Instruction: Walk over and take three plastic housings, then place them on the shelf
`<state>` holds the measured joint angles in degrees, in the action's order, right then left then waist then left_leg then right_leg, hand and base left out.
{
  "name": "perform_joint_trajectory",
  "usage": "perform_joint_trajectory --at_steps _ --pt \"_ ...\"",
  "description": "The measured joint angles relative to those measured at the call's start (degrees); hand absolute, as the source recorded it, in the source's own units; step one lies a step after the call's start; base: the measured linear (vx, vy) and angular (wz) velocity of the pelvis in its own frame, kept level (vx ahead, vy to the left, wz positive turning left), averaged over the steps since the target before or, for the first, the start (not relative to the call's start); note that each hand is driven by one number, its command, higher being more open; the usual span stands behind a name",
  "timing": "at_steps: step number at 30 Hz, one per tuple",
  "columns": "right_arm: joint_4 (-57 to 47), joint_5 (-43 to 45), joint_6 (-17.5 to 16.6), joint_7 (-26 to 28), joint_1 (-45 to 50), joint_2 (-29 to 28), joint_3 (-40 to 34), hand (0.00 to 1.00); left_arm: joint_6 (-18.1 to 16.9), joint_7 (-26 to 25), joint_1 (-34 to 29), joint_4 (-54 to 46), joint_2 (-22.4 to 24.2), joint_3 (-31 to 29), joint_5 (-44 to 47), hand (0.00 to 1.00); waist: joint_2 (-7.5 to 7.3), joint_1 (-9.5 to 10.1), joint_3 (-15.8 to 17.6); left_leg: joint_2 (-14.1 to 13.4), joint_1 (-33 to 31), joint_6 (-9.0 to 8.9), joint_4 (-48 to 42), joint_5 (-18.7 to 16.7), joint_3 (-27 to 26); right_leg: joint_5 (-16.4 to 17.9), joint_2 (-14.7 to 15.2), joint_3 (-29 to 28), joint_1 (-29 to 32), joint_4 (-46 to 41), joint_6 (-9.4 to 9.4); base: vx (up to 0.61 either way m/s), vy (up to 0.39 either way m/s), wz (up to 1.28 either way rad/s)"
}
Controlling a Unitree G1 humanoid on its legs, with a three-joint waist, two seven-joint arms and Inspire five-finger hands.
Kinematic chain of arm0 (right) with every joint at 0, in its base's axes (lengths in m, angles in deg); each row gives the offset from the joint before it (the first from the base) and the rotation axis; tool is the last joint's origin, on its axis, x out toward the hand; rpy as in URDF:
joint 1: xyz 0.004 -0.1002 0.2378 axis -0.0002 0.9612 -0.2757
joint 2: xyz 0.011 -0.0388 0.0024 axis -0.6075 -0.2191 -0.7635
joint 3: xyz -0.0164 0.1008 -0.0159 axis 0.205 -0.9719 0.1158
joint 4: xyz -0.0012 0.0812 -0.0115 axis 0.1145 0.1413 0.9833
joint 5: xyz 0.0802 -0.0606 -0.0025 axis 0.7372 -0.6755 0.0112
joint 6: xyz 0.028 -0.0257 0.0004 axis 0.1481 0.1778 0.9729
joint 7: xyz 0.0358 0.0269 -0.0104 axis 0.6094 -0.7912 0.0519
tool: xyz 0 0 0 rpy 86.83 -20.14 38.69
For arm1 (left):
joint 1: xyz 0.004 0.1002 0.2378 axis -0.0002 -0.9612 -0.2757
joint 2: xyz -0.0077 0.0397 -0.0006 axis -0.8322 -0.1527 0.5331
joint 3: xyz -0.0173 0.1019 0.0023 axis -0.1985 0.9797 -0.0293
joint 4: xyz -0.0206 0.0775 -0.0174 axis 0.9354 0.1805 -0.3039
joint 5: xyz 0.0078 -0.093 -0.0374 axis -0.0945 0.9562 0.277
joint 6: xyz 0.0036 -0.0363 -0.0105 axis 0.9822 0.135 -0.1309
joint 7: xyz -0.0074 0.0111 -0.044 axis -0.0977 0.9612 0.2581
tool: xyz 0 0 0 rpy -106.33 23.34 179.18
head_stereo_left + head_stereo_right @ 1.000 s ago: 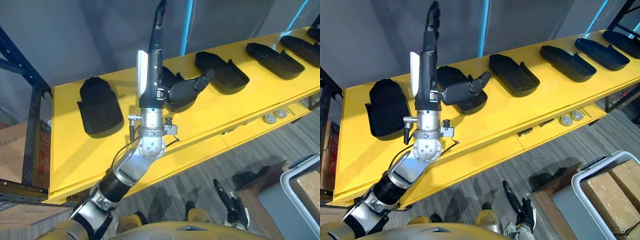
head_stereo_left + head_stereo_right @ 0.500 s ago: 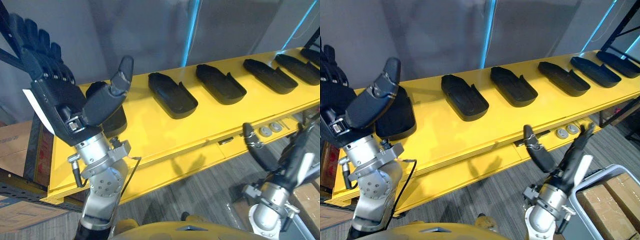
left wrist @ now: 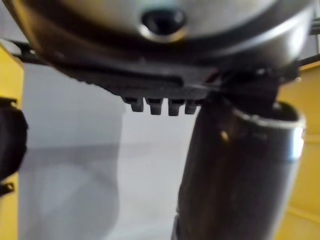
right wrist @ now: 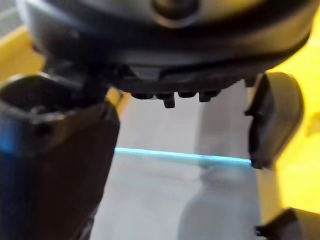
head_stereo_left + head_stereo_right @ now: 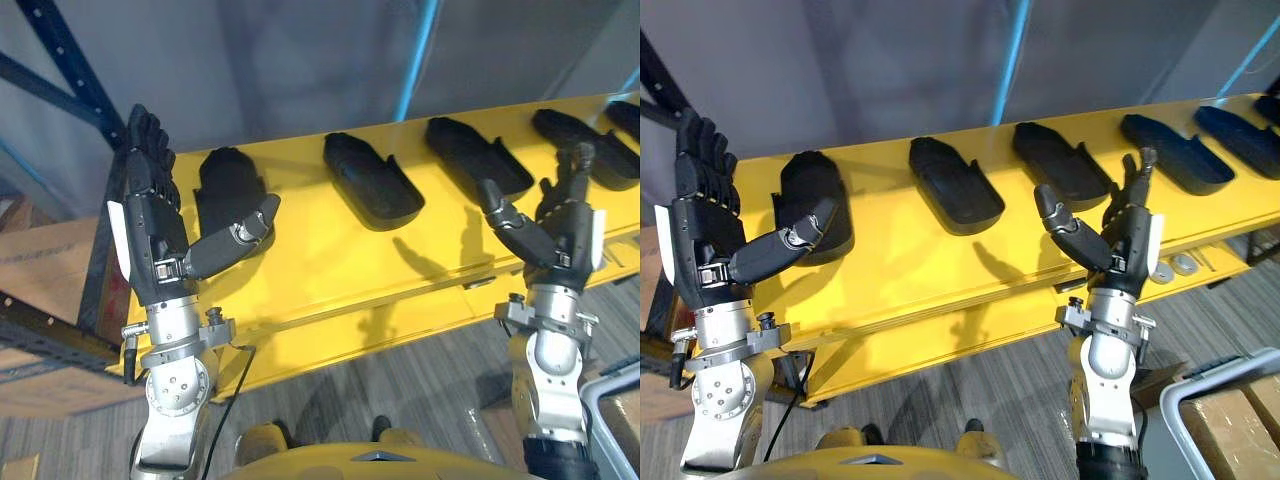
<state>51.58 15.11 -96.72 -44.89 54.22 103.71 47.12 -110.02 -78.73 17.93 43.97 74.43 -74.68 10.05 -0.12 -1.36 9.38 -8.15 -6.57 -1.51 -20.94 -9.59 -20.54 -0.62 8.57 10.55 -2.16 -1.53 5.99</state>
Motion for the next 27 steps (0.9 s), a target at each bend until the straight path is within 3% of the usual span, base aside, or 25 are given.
perform_joint_trajectory --at_steps 4,7,11,27 --pt "6.9 4.5 1.5 2.3 -5.4 2.2 -1.4 1.0 -0.1 -4.4 0.1 1.2 -1.2 -2.3 -3.4 1.0 -0.09 0.74 2.7 0.6 -1.1 0.4 0.0 0.5 1.9 -0.2 0.1 1.2 -0.1 0.6 -0.07 -0.02 -0.009 0.16" --pt "13.5 9.2 3.2 5.4 -9.7 5.3 -1.8 1.0 -3.4 -10.2 1.0 2.2 -1.4 -3.3 -4.8 1.0 -0.2 1.2 4.0 1.1 -1.7 0.61 -0.1 0.7 3.1 -0.2 0.3 1.9 0.0 0.5 -0.07 0.0 -0.001 0.12" --pt "18.2 10.1 4.3 9.1 -13.8 6.6 -1.7 1.0 -6.5 -14.0 5.3 2.2 -1.4 -4.8 -4.8 1.0 0.09 1.65 7.1 1.5 -2.4 0.84 0.2 1.5 5.0 -0.2 0.4 3.2 0.2 -0.3 -0.2 -0.02 -0.018 0.17" --pt "21.3 13.6 3.8 18.6 -16.7 10.3 -1.0 1.0 -6.6 -10.9 7.6 2.2 -2.3 -5.1 -4.5 1.0 -0.74 1.66 9.7 1.7 -2.8 0.6 2.8 3.8 6.1 0.5 0.2 3.5 2.2 -1.4 -1.27 -0.02 -0.016 0.01"
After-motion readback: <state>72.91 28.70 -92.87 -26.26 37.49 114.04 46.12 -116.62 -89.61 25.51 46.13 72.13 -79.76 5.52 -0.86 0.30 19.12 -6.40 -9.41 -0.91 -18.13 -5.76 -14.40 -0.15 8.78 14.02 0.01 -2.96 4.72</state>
